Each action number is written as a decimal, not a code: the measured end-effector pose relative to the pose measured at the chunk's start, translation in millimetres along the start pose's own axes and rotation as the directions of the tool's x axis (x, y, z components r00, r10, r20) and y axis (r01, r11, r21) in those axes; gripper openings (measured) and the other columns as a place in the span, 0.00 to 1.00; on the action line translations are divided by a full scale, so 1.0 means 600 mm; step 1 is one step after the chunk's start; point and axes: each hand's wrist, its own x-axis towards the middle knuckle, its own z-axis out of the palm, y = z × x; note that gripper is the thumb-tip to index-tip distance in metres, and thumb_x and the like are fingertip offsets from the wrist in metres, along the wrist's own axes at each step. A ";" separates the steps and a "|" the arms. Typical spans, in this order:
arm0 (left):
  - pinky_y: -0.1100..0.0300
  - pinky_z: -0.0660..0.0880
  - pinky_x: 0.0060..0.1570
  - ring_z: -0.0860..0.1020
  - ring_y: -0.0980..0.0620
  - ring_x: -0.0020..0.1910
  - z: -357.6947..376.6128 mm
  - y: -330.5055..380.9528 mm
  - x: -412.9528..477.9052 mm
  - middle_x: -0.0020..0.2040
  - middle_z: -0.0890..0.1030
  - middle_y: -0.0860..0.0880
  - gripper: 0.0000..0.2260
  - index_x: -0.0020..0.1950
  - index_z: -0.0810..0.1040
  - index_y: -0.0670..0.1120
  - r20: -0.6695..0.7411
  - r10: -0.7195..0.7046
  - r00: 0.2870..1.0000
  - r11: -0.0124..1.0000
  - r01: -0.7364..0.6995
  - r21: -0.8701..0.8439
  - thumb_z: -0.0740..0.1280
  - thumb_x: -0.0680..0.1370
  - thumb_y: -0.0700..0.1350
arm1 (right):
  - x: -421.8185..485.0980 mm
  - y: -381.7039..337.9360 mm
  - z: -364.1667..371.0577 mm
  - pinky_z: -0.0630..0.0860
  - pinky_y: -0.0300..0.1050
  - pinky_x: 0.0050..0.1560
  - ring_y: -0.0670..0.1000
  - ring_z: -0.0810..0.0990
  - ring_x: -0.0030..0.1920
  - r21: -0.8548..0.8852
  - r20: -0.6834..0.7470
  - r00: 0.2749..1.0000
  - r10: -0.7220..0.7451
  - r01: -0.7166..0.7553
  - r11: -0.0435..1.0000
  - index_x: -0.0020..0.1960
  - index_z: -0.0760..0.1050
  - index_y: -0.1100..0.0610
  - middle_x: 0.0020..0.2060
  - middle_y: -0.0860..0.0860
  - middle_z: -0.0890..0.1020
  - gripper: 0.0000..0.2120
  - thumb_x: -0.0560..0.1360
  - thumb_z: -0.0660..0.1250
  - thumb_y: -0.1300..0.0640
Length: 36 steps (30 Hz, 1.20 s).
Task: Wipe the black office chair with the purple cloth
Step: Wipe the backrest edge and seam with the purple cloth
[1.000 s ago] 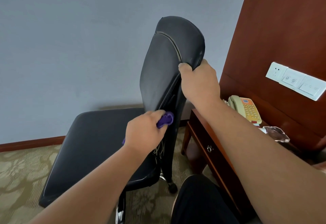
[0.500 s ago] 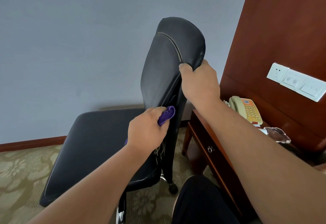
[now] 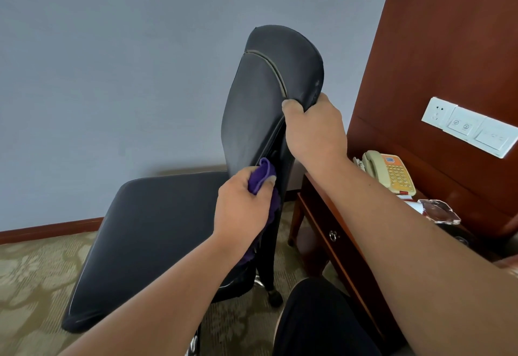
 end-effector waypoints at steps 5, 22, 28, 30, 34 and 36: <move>0.57 0.81 0.34 0.80 0.56 0.33 -0.003 -0.040 -0.006 0.35 0.81 0.56 0.06 0.45 0.78 0.56 0.093 0.065 0.993 0.948 -0.091 0.304 0.67 0.81 0.54 | -0.002 0.002 0.001 0.81 0.55 0.49 0.51 0.79 0.45 -0.003 -0.002 1.000 0.013 -0.013 1.000 0.55 0.73 0.53 0.45 0.48 0.79 0.14 0.78 0.60 0.44; 0.51 0.80 0.35 0.78 0.55 0.32 -0.006 -0.038 0.000 0.34 0.79 0.55 0.08 0.42 0.76 0.54 0.119 0.163 0.979 0.885 -0.198 0.420 0.67 0.81 0.52 | -0.005 0.000 -0.002 0.80 0.51 0.48 0.52 0.79 0.47 0.005 0.003 1.000 0.012 -0.012 1.000 0.59 0.73 0.54 0.49 0.49 0.80 0.15 0.79 0.61 0.45; 0.48 0.81 0.37 0.80 0.52 0.33 -0.001 -0.068 -0.029 0.36 0.80 0.54 0.08 0.44 0.77 0.54 0.146 -0.007 0.989 0.910 -0.054 0.411 0.66 0.81 0.53 | -0.005 -0.004 0.001 0.80 0.53 0.49 0.51 0.79 0.46 0.014 -0.009 1.000 0.020 -0.020 1.000 0.57 0.73 0.53 0.47 0.48 0.80 0.15 0.78 0.61 0.44; 0.48 0.82 0.35 0.81 0.49 0.32 0.003 -0.042 -0.027 0.34 0.82 0.52 0.07 0.43 0.78 0.55 0.092 -0.053 0.994 0.975 0.032 0.218 0.67 0.81 0.51 | -0.004 -0.004 0.002 0.80 0.53 0.50 0.51 0.79 0.45 0.009 -0.010 1.000 0.022 -0.022 1.000 0.56 0.73 0.54 0.47 0.49 0.80 0.14 0.78 0.61 0.44; 0.48 0.82 0.35 0.82 0.48 0.33 0.008 -0.002 -0.009 0.33 0.82 0.52 0.06 0.44 0.79 0.54 0.003 -0.054 0.999 0.998 0.054 0.036 0.67 0.80 0.51 | -0.003 -0.005 0.002 0.80 0.54 0.51 0.53 0.79 0.46 0.012 -0.015 1.000 0.024 -0.024 1.000 0.57 0.74 0.54 0.48 0.49 0.80 0.15 0.78 0.61 0.44; 0.50 0.82 0.35 0.81 0.50 0.34 0.008 -0.011 -0.010 0.34 0.82 0.53 0.05 0.45 0.79 0.55 0.020 -0.001 1.000 0.997 -0.001 0.080 0.67 0.81 0.51 | -0.004 -0.004 0.002 0.80 0.54 0.50 0.52 0.79 0.46 0.013 -0.014 1.000 0.023 -0.023 1.000 0.57 0.74 0.54 0.48 0.49 0.80 0.15 0.78 0.61 0.45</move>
